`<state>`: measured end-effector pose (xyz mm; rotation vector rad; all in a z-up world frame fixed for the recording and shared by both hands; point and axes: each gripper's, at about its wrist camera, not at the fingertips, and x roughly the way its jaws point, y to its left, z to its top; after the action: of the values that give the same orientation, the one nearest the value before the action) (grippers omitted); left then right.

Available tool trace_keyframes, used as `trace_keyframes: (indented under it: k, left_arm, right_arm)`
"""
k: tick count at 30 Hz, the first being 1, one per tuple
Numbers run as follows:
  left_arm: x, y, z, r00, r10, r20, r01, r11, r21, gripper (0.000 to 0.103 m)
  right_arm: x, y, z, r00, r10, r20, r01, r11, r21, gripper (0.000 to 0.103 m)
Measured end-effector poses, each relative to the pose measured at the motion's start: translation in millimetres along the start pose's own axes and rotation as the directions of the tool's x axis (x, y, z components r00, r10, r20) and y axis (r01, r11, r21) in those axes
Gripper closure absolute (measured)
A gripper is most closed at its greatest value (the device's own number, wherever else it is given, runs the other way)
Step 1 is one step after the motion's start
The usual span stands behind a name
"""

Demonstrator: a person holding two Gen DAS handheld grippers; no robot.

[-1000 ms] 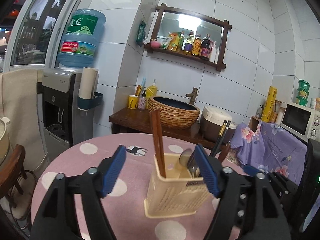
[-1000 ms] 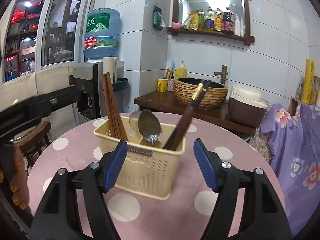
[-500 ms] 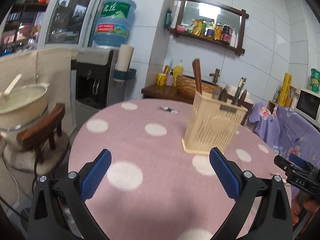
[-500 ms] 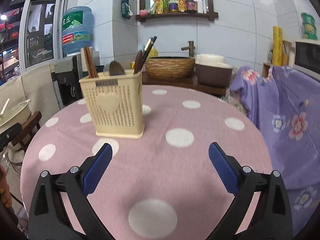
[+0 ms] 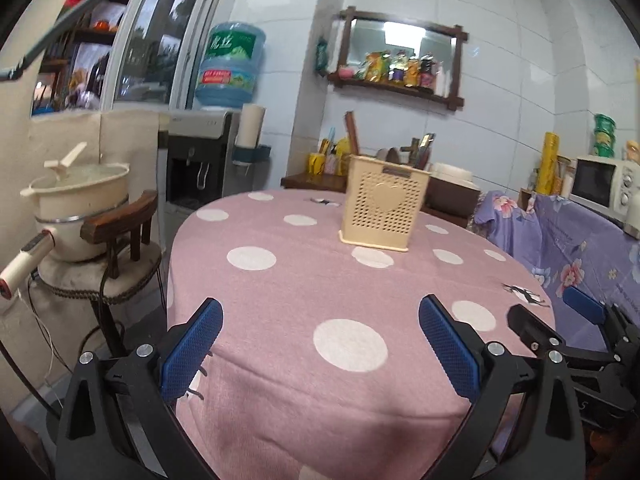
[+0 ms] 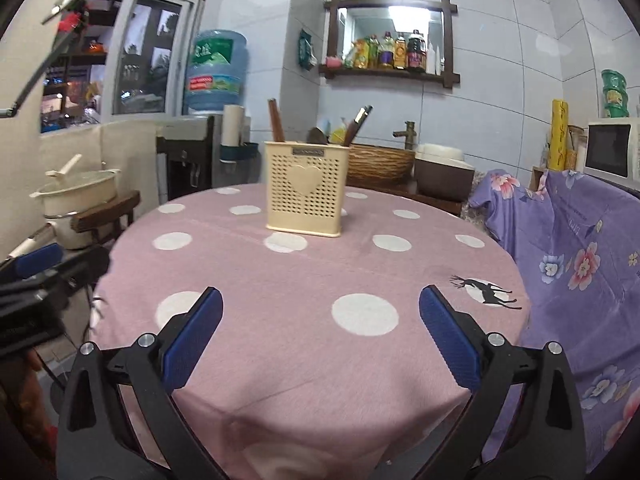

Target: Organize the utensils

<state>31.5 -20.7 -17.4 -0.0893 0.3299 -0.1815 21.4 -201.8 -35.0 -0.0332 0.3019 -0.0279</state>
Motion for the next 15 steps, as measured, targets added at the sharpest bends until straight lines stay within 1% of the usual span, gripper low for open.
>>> trace_keyframes:
  k: [1, 2, 4, 5, 11, 15]
  left_arm:
    - [-4, -3, 0, 1.000, -0.010, 0.010, 0.009, 1.000, 0.013, 0.006]
    - [-9, -3, -1, 1.000, -0.006, 0.027, 0.006, 1.000, 0.019, 0.005]
    - [-14, -3, 0, 0.999, -0.002, 0.049, 0.001, 1.000, 0.021, 0.005]
    - [-16, -1, 0, 0.998, 0.004, 0.056, -0.005, 1.000, 0.015, 0.006]
    - [-22, 6, -5, 0.997, 0.058, 0.051, -0.057, 0.998, -0.015, 0.005]
    - [-28, 10, -6, 0.995, 0.083, 0.058, -0.081, 0.996, -0.027, 0.006]
  right_arm:
    - [-7, 1, -2, 1.000, 0.014, 0.007, -0.014, 1.000, 0.008, 0.006]
    - [-13, 1, -3, 1.000, 0.005, 0.015, -0.005, 1.000, 0.017, 0.006]
    - [-21, 0, -4, 0.999, 0.027, 0.024, -0.028, 0.999, 0.030, 0.006]
    - [-23, 0, -5, 0.999, 0.021, 0.028, -0.021, 0.999, 0.030, 0.006]
    - [-35, -8, -5, 0.998, -0.034, 0.049, 0.032, 0.998, 0.052, 0.006]
    - [-36, -12, -5, 0.998, -0.040, 0.048, 0.038, 0.998, 0.058, 0.006]
